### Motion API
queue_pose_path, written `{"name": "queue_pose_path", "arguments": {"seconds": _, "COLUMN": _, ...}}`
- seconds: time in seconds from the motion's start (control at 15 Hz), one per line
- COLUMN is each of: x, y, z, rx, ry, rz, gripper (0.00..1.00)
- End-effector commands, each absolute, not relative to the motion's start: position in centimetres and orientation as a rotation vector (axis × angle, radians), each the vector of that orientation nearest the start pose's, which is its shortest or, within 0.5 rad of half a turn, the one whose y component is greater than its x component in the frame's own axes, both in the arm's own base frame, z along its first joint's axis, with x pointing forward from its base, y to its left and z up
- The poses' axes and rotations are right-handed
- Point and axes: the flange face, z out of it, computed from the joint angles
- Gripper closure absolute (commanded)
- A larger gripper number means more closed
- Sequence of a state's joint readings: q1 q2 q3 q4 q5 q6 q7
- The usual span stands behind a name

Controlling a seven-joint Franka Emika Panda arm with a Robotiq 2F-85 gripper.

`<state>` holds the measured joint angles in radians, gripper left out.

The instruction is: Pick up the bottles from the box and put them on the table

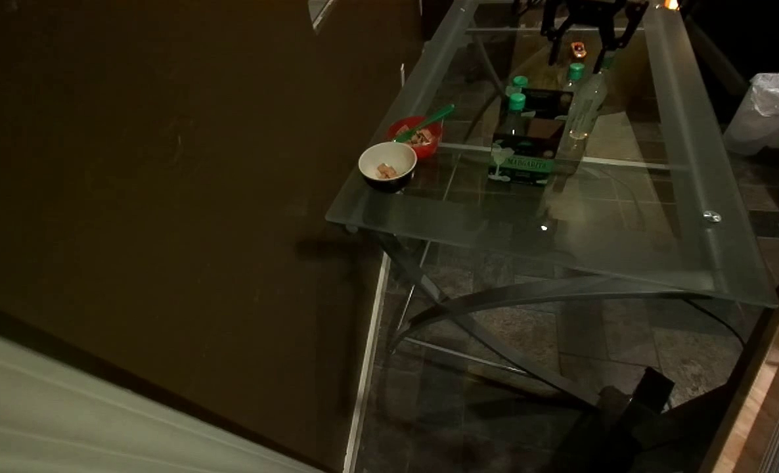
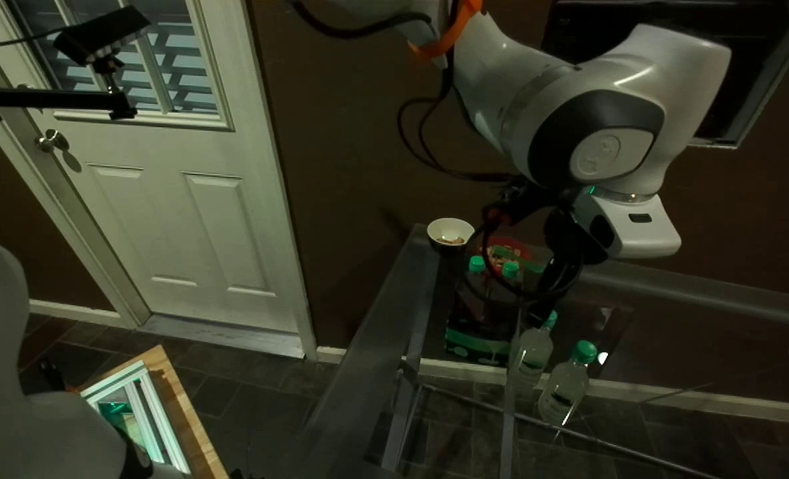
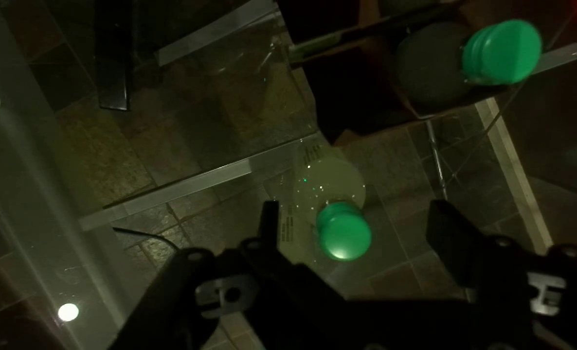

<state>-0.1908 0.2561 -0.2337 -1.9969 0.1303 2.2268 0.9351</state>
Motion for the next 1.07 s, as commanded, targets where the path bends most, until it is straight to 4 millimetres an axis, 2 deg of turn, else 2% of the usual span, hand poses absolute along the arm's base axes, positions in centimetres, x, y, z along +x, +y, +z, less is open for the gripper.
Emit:
{"name": "queue_pose_path", "arguments": {"seconds": 0.0, "x": 53.9, "y": -22.4, "z": 36.4, "rx": -2.418, "ry": 1.976, "rz": 0.041, "gripper": 0.0}}
{"name": "queue_pose_path", "arguments": {"seconds": 0.2, "x": 53.2, "y": -20.0, "z": 39.4, "rx": -2.626, "ry": 1.801, "rz": -0.048, "gripper": 0.0}}
{"name": "queue_pose_path", "arguments": {"seconds": 0.47, "x": 52.1, "y": -15.6, "z": 44.0, "rx": -2.853, "ry": 1.581, "rz": -0.229, "gripper": 0.0}}
{"name": "queue_pose_path", "arguments": {"seconds": 0.73, "x": 50.1, "y": -11.5, "z": 46.9, "rx": -2.996, "ry": 1.259, "rz": -0.304, "gripper": 0.0}}
{"name": "queue_pose_path", "arguments": {"seconds": 0.8, "x": 52.5, "y": -12.9, "z": 45.9, "rx": -2.935, "ry": 1.399, "rz": -0.286, "gripper": 0.0}}
{"name": "queue_pose_path", "arguments": {"seconds": 0.87, "x": 52.1, "y": -12.3, "z": 46.5, "rx": -2.94, "ry": 1.375, "rz": -0.299, "gripper": 0.0}}
{"name": "queue_pose_path", "arguments": {"seconds": 1.0, "x": 52.1, "y": -12.3, "z": 46.4, "rx": -2.94, "ry": 1.378, "rz": -0.297, "gripper": 0.0}}
